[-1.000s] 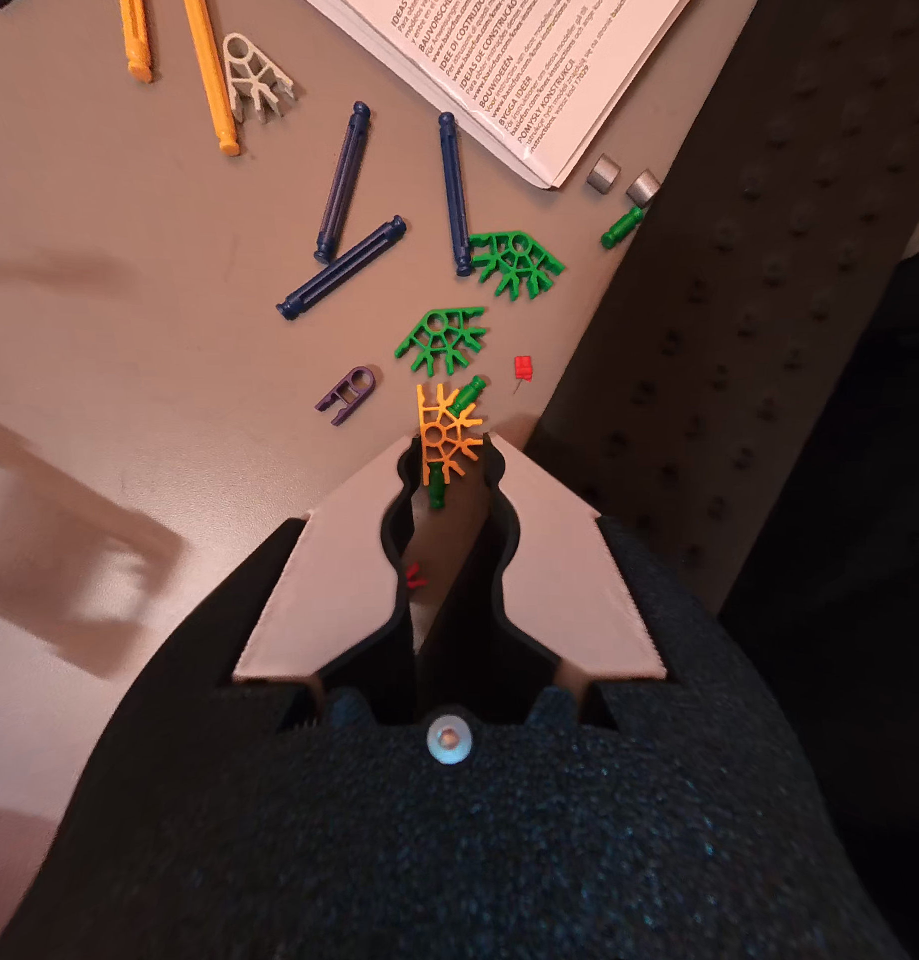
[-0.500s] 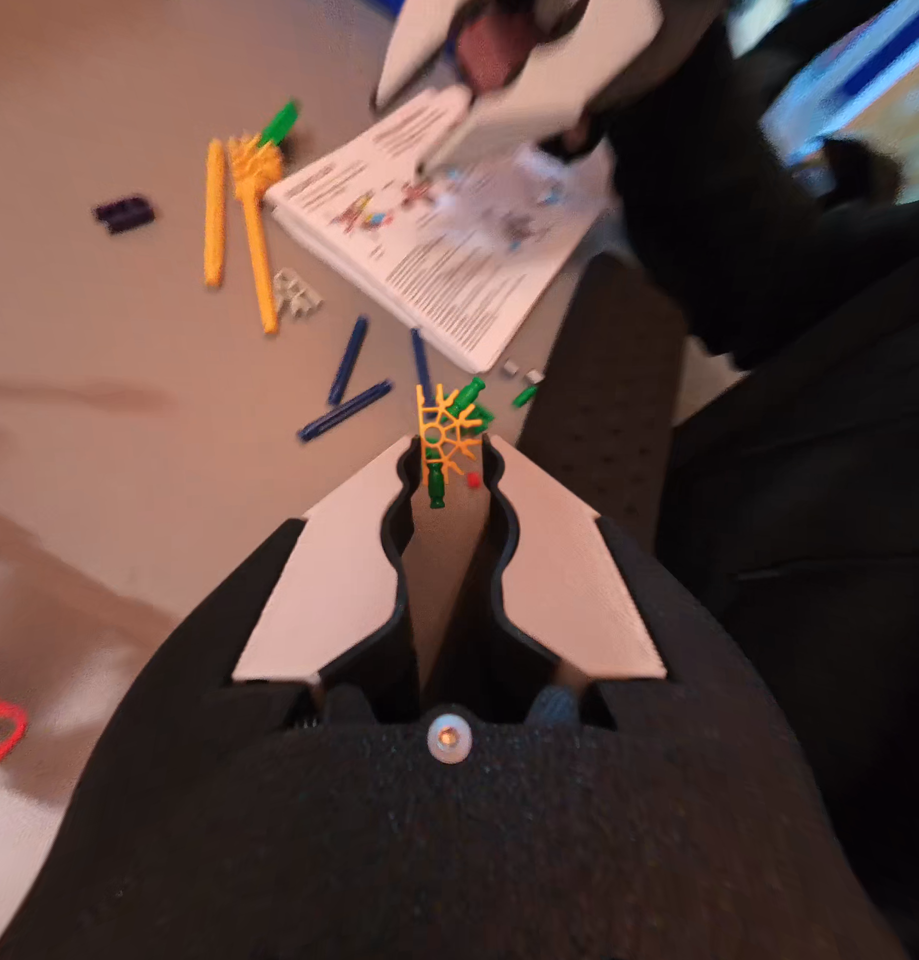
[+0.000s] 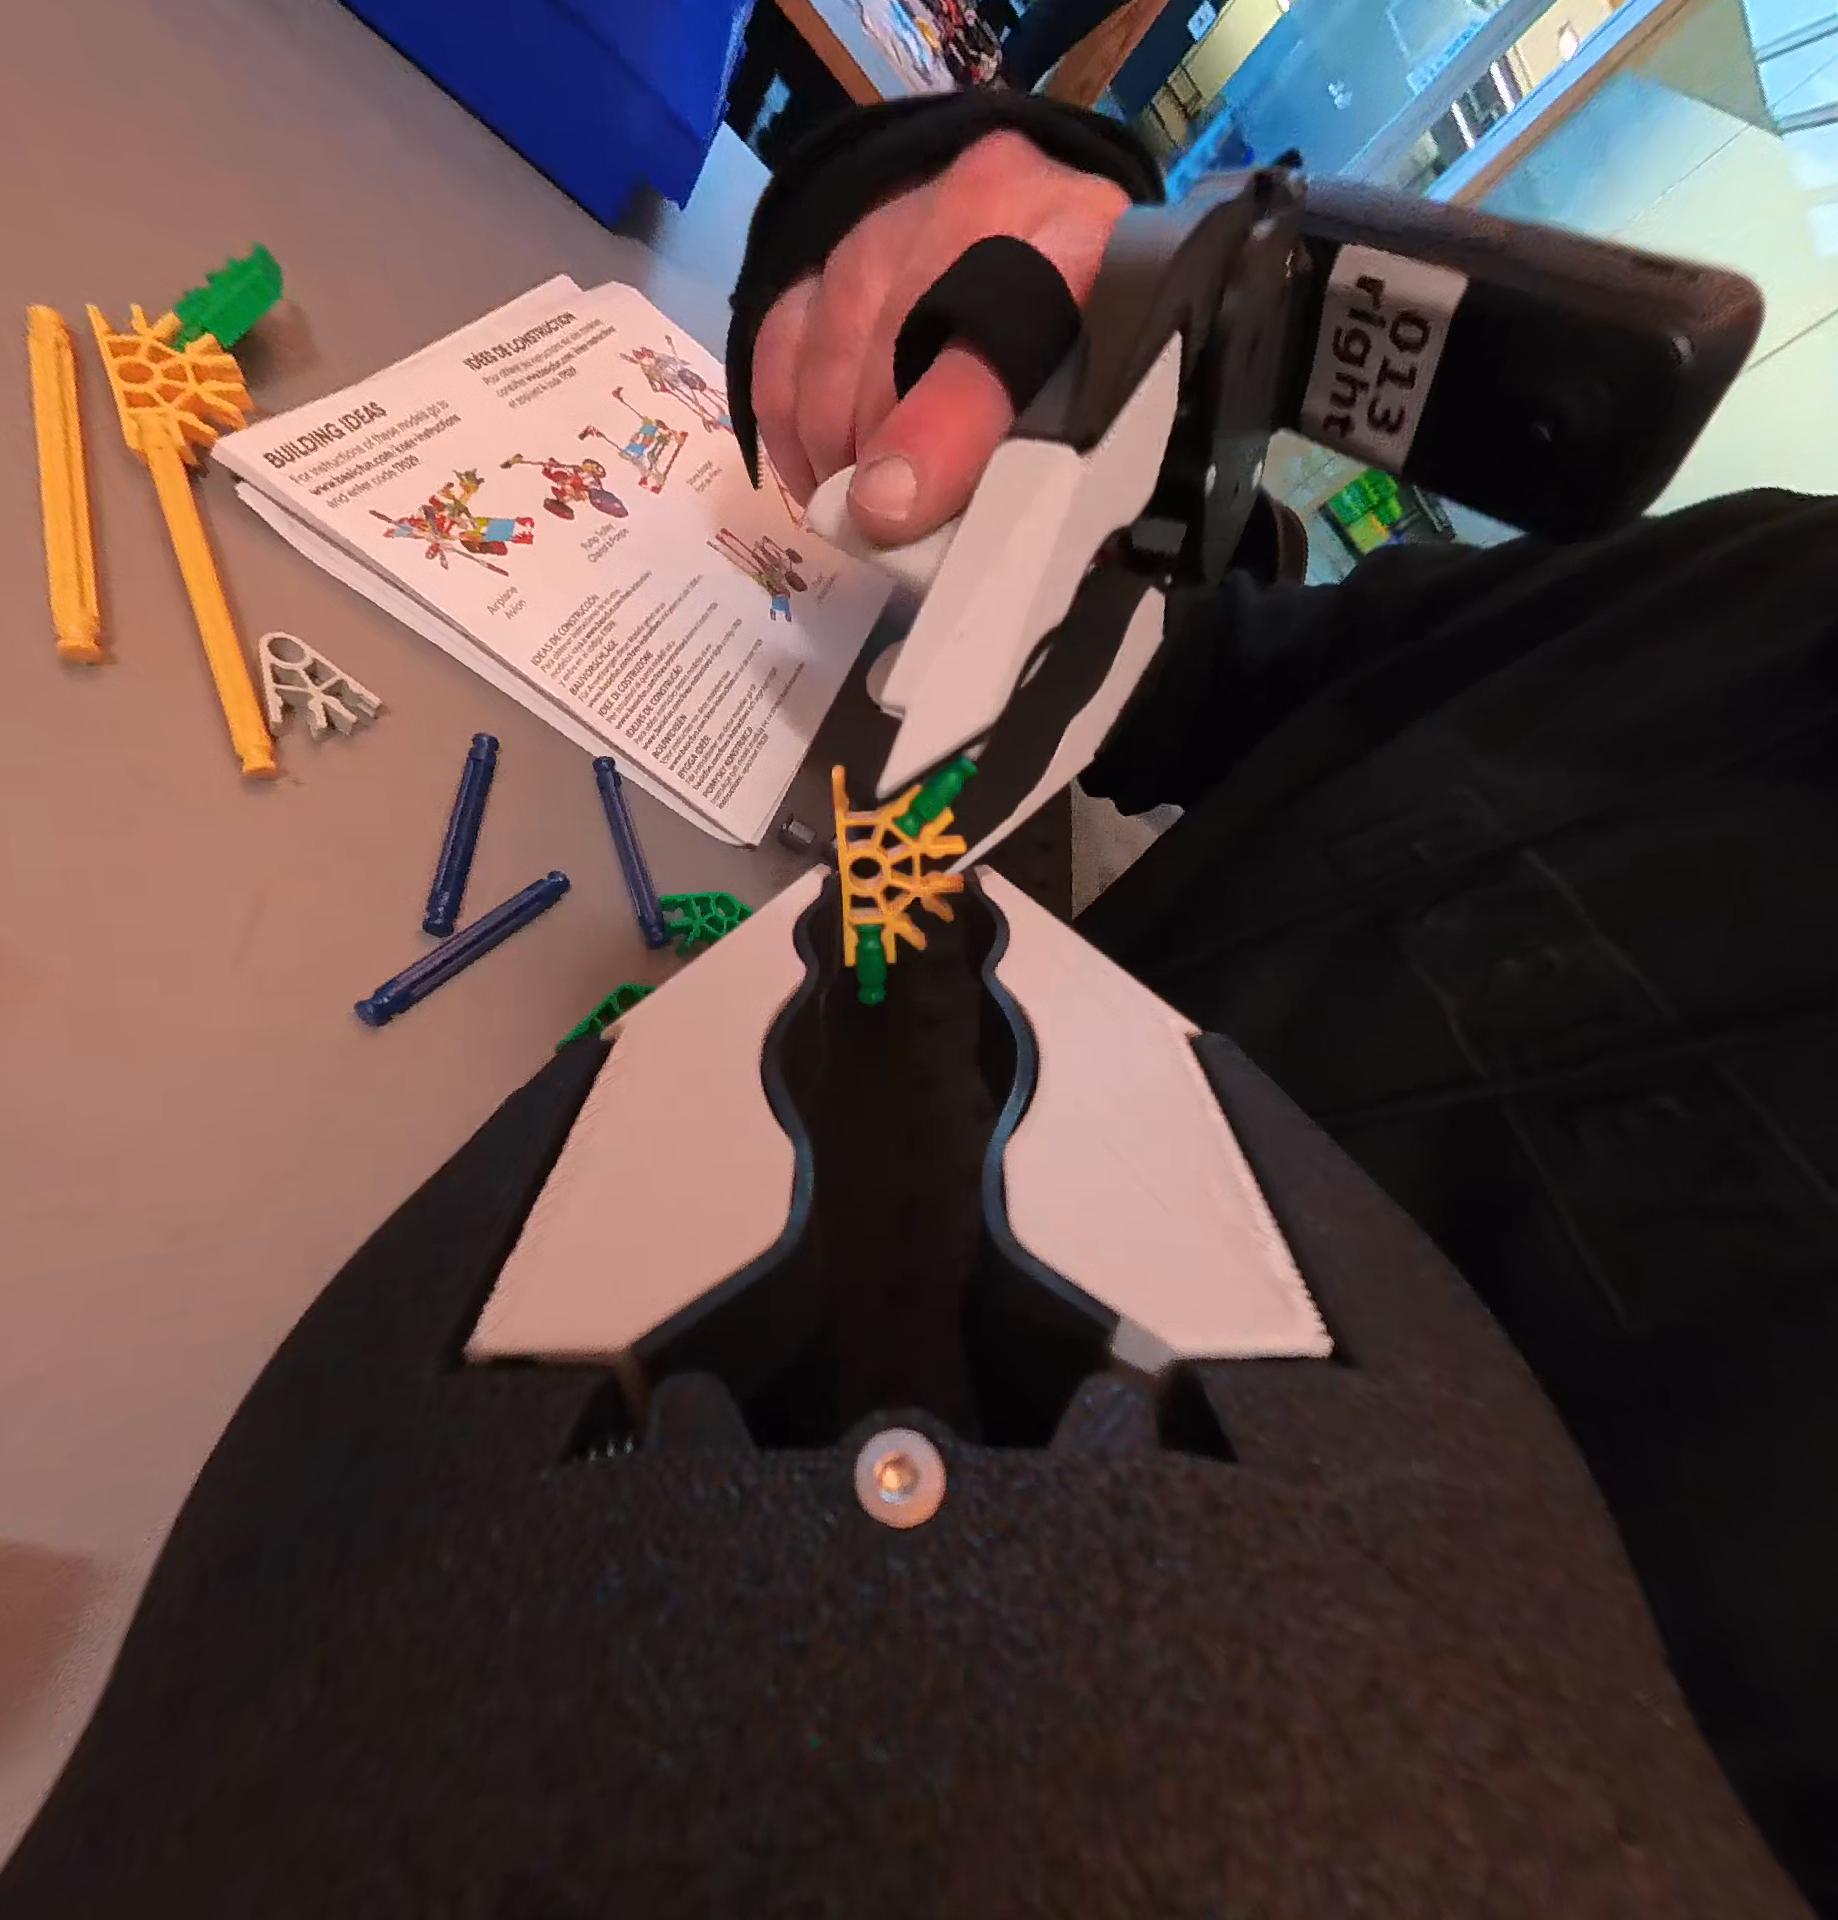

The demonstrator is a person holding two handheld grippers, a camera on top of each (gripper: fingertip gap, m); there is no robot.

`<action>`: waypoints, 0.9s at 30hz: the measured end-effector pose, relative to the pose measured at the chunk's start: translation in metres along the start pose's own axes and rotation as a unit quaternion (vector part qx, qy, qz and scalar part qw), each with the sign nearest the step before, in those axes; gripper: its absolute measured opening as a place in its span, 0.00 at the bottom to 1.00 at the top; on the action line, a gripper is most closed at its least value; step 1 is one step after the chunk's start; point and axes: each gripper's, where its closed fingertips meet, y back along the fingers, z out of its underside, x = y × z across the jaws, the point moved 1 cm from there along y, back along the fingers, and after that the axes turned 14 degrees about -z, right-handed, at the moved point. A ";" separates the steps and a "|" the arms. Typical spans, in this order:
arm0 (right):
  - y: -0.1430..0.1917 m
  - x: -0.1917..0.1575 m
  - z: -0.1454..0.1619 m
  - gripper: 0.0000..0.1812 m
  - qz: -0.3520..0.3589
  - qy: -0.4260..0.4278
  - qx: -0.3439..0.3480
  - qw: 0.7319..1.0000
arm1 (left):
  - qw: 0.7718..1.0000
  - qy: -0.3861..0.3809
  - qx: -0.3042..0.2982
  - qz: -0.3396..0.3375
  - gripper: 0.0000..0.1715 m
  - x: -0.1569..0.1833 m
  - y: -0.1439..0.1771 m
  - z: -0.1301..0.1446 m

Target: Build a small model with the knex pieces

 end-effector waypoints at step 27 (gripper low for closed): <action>0.001 0.014 0.004 0.03 -0.063 -0.199 0.149 0.967 | 0.910 -0.289 0.116 -0.273 0.11 -0.005 0.007 0.005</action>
